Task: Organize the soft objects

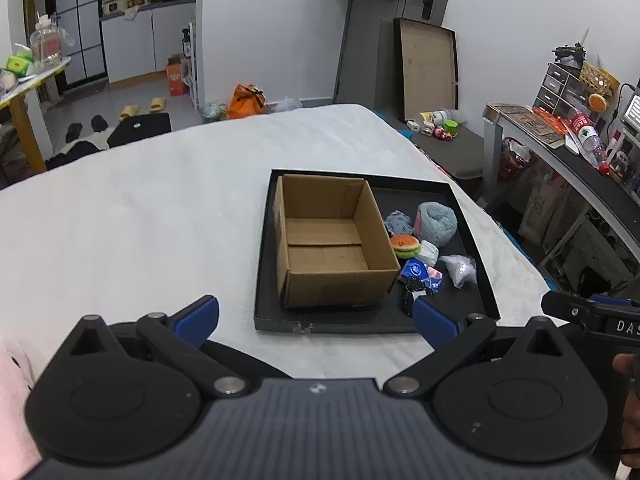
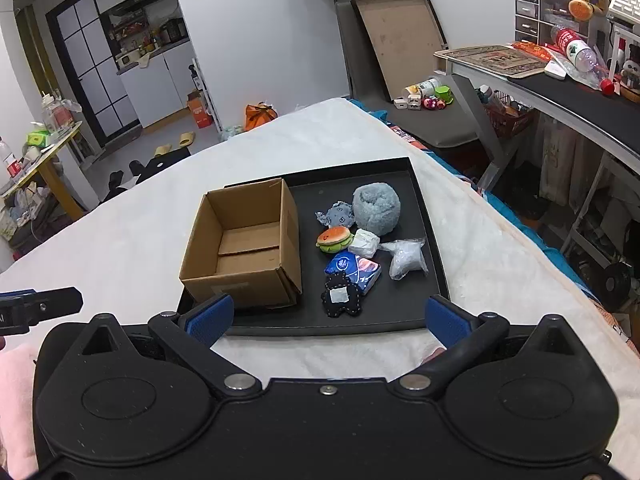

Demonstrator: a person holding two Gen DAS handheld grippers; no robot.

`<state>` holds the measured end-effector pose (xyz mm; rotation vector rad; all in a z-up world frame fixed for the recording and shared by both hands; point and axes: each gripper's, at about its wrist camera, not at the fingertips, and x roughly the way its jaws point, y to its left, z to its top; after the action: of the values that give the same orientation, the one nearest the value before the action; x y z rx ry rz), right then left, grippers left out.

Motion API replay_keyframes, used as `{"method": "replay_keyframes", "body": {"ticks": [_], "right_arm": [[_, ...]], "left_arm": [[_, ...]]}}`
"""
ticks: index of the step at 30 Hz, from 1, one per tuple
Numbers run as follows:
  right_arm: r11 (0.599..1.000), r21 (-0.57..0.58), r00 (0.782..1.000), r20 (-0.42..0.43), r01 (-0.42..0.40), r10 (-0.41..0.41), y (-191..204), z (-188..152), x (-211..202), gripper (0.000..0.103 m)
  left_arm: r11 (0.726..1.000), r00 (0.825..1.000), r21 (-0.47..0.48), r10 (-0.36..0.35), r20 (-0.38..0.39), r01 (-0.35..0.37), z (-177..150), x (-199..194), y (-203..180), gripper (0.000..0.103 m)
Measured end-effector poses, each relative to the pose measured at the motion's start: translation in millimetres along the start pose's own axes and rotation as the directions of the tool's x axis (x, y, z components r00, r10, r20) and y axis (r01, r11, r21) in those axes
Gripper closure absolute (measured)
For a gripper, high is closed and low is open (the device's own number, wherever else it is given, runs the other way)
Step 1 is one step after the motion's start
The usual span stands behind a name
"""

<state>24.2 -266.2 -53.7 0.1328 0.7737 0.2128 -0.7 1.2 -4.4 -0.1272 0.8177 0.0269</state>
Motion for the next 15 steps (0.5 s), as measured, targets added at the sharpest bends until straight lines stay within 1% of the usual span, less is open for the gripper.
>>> {"method": "replay_keyframes", "body": {"ticks": [5, 9, 12, 15], "right_arm": [[1.0, 0.009, 1.0, 0.002, 0.005, -0.005, -1.0, -0.6, 0.2, 0.0], [1.0, 0.006, 1.0, -0.002, 0.009, -0.009, 0.4, -0.6, 1.3, 0.0], [1.0, 0.019, 1.0, -0.007, -0.018, 0.018, 0.1, -2.0, 0.7, 0.0], [1.0, 0.015, 1.0, -0.014, -0.01, 0.01, 1.2, -2.7, 2.5, 0.0]], "left_arm": [[1.0, 1.0, 0.009, -0.005, 0.001, 0.005, -1.1, 0.4, -2.0, 0.0], [1.0, 1.0, 0.013, 0.004, 0.006, -0.005, -1.8, -0.3, -2.8, 0.0], [1.0, 1.0, 0.017, 0.004, 0.008, -0.004, -2.5, -1.5, -2.8, 0.0], [1.0, 1.0, 0.012, 0.006, 0.004, -0.006, -1.7, -1.1, -1.7, 0.0]]}}
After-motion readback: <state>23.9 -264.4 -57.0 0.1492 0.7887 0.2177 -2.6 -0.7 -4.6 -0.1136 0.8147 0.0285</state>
